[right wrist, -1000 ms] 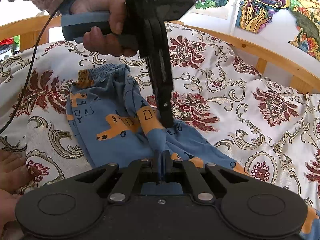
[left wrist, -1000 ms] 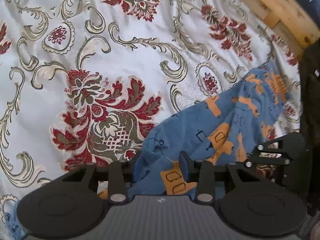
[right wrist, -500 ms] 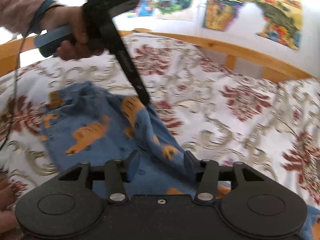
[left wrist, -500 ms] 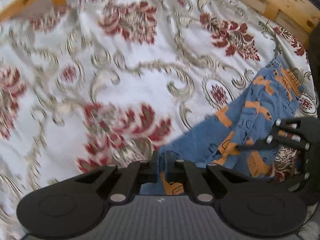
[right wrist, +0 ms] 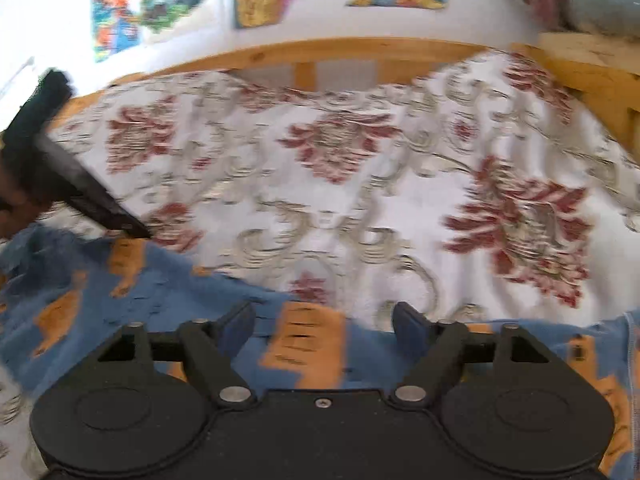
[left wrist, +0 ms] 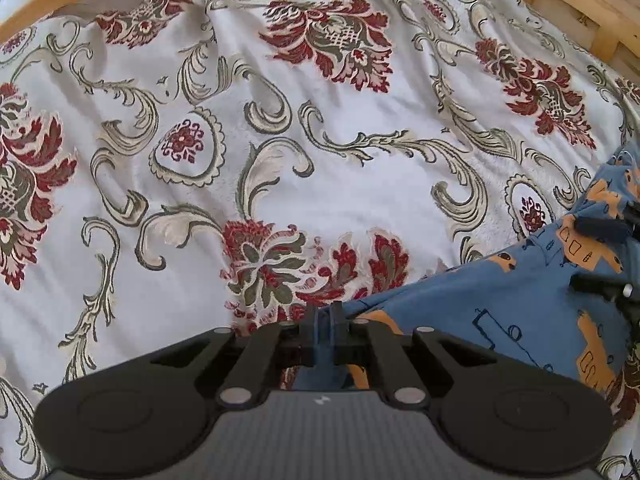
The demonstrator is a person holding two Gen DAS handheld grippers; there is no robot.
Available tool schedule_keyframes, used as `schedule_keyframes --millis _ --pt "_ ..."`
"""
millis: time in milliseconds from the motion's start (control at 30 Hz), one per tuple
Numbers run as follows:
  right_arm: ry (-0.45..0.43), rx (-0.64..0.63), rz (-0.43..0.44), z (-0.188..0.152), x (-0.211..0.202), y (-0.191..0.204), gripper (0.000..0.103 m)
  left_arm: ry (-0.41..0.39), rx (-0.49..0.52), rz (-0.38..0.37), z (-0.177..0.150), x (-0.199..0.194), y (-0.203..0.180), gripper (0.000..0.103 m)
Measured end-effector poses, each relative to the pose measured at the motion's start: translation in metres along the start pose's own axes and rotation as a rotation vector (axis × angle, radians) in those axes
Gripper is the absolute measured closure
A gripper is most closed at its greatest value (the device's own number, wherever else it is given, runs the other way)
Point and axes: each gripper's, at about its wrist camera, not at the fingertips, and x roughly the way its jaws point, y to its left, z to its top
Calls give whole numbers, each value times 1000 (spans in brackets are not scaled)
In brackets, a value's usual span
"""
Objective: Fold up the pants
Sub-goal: 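Fold the held leg end over toward the waistband with both grippers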
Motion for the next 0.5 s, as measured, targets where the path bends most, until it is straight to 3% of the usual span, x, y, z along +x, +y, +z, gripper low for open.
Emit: schedule_keyframes --millis 67,133,167,267,367,500 --pt "-27 67 6 2 -8 -10 29 -12 -4 23 0 -1 -1 91" --pt "-65 47 5 6 -17 -7 29 -31 -28 45 0 -7 1 78" --pt "-75 22 17 7 -23 -3 29 -43 -46 39 -1 -11 3 77" --pt "-52 3 51 4 -30 9 29 -109 -95 -3 -14 -32 6 74" --pt "-6 -24 60 -8 -42 30 29 -181 -101 -35 -40 -53 -2 60" --pt "32 -80 -35 -25 -61 55 29 -263 -89 -65 -83 -73 -24 55"
